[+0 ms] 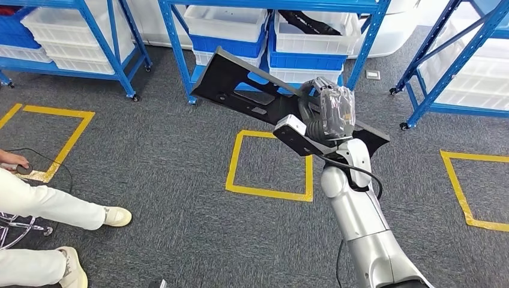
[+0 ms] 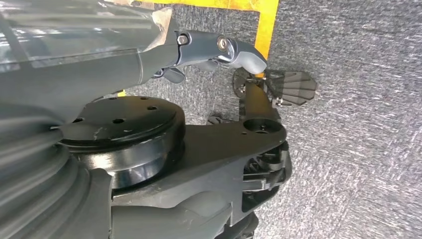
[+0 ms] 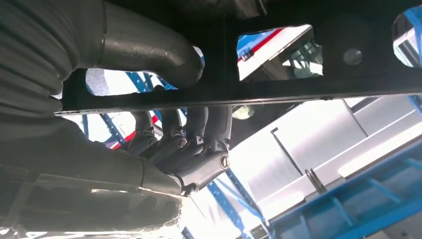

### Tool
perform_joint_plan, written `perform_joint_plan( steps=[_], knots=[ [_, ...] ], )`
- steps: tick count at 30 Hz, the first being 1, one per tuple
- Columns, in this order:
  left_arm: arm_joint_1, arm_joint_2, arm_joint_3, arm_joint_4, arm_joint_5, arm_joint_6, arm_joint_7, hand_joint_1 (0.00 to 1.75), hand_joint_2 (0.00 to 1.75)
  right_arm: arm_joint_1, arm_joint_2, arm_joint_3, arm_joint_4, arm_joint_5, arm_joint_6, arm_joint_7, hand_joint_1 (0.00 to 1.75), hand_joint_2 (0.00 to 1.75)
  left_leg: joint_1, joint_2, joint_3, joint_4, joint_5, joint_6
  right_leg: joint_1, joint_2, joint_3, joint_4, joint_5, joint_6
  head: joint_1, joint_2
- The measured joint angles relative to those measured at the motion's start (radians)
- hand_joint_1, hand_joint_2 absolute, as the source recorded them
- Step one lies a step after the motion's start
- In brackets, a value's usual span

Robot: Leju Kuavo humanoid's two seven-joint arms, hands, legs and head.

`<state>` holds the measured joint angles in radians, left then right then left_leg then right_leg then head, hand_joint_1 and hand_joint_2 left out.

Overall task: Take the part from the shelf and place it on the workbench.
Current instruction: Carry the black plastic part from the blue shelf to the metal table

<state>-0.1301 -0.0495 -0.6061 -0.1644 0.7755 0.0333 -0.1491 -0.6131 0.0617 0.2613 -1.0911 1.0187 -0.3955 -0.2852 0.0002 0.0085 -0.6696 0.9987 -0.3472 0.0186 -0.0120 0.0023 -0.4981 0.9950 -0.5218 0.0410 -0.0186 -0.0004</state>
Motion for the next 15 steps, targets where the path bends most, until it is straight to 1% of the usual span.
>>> perform_joint_plan(
  steps=[1,2,3,4,5,6,7,8,9,10,11,12,13,14,15],
  knots=[
    [-0.001,0.001,-0.002,0.000,-0.001,0.000,0.001,0.00,1.75,0.000,-0.001,-0.002,0.000,-0.003,-0.001,0.000,1.75,1.75,0.001,0.000,-0.001,0.000,0.006,-0.005,-0.002,0.000,-0.009,0.001,0.004,-0.009,-0.001,0.000],
    [-0.001,0.002,-0.003,0.000,-0.001,0.000,0.002,0.00,1.75,-0.001,-0.001,-0.004,0.000,-0.005,-0.003,-0.001,1.75,1.75,0.004,-0.001,-0.006,0.004,0.002,-0.010,-0.005,0.000,-0.012,0.001,0.010,-0.019,-0.001,0.000],
    [-0.002,0.004,-0.004,0.000,-0.001,0.001,0.004,0.00,1.75,-0.002,-0.001,-0.005,0.000,-0.008,-0.005,-0.002,1.75,1.75,0.007,-0.002,-0.014,0.018,-0.018,-0.016,-0.008,-0.001,-0.017,0.001,0.018,-0.031,-0.002,0.000],
    [-0.003,0.005,-0.005,0.000,-0.002,0.001,0.004,0.00,1.75,-0.004,-0.001,-0.005,0.000,-0.010,-0.008,-0.003,1.75,1.75,0.010,-0.003,-0.027,0.052,-0.056,-0.022,-0.011,-0.002,-0.023,0.000,0.029,-0.044,-0.003,0.000],
    [-0.004,0.006,-0.006,0.000,-0.002,0.001,0.005,0.00,1.75,-0.006,-0.001,-0.006,0.000,-0.011,-0.012,-0.004,1.75,1.75,0.011,-0.005,-0.044,0.105,-0.106,-0.028,-0.010,-0.002,-0.030,0.001,0.038,-0.052,-0.005,0.000],
    [-0.005,0.006,-0.006,0.000,-0.002,0.002,0.005,0.00,1.75,-0.006,-0.001,-0.007,0.000,-0.012,-0.016,-0.005,1.75,1.75,0.012,-0.006,-0.062,0.172,-0.155,-0.033,-0.009,-0.002,-0.042,0.002,0.048,-0.058,-0.006,0.000],
    [-0.007,0.006,-0.007,0.000,-0.003,0.002,0.005,0.00,1.75,-0.006,-0.001,-0.008,0.001,-0.013,-0.018,-0.005,1.75,1.75,0.013,-0.007,-0.077,0.235,-0.189,-0.036,-0.008,-0.003,-0.053,0.003,0.057,-0.059,-0.007,0.000],
    [-0.009,0.007,-0.007,0.000,-0.003,0.002,0.005,0.00,1.75,-0.006,-0.001,-0.010,0.003,-0.014,-0.020,-0.006,1.75,1.75,0.013,-0.007,-0.079,0.275,-0.201,-0.038,-0.007,-0.002,-0.064,0.004,0.065,-0.058,-0.007,0.000],
    [-0.010,0.007,-0.008,0.000,-0.003,0.002,0.006,0.00,1.75,-0.005,-0.001,-0.011,0.004,-0.014,-0.020,-0.006,1.75,1.75,0.014,-0.007,-0.066,0.281,-0.194,-0.038,-0.006,-0.002,-0.075,0.005,0.072,-0.056,-0.007,0.000],
    [-0.011,0.008,-0.008,0.000,-0.003,0.002,0.006,0.00,1.75,-0.005,-0.001,-0.013,0.005,-0.015,-0.021,-0.006,1.75,1.75,0.014,-0.007,-0.031,0.247,-0.174,-0.036,-0.006,-0.002,-0.084,0.007,0.078,-0.053,-0.007,0.000],
    [-0.013,0.008,-0.008,0.000,-0.003,0.003,0.006,0.00,1.75,-0.005,-0.001,-0.014,0.006,-0.015,-0.022,-0.006,1.75,1.75,0.014,-0.007,0.019,0.183,-0.152,-0.031,-0.006,-0.002,-0.091,0.009,0.083,-0.050,-0.007,0.000],
    [-0.015,0.009,-0.008,0.000,-0.003,0.003,0.007,0.00,1.75,-0.005,-0.001,-0.015,0.006,-0.015,-0.025,-0.007,1.75,1.75,0.012,-0.009,0.070,0.111,-0.142,-0.025,-0.005,-0.001,-0.097,0.010,0.087,-0.046,-0.007,0.000],
    [-0.019,0.010,-0.009,0.000,-0.003,0.003,0.008,0.00,1.75,-0.006,-0.001,-0.018,0.006,-0.016,-0.029,-0.008,1.75,1.75,0.010,-0.010,0.108,0.054,-0.136,-0.020,-0.004,-0.002,-0.100,0.011,0.092,-0.040,-0.006,0.000],
    [-0.022,0.012,-0.009,0.000,-0.003,0.003,0.010,0.00,1.75,-0.008,0.000,-0.020,0.006,-0.016,-0.033,-0.009,1.75,1.75,0.006,-0.012,0.129,0.019,-0.137,-0.015,-0.003,-0.003,-0.103,0.011,0.096,-0.034,-0.006,0.000],
    [-0.025,0.013,-0.009,0.000,-0.003,0.003,0.011,0.00,1.75,-0.009,0.001,-0.021,0.007,-0.016,-0.037,-0.011,1.75,1.75,0.002,-0.012,0.133,0.007,-0.139,-0.011,-0.004,-0.004,-0.105,0.010,0.102,-0.026,-0.006,0.000]
  ],
)
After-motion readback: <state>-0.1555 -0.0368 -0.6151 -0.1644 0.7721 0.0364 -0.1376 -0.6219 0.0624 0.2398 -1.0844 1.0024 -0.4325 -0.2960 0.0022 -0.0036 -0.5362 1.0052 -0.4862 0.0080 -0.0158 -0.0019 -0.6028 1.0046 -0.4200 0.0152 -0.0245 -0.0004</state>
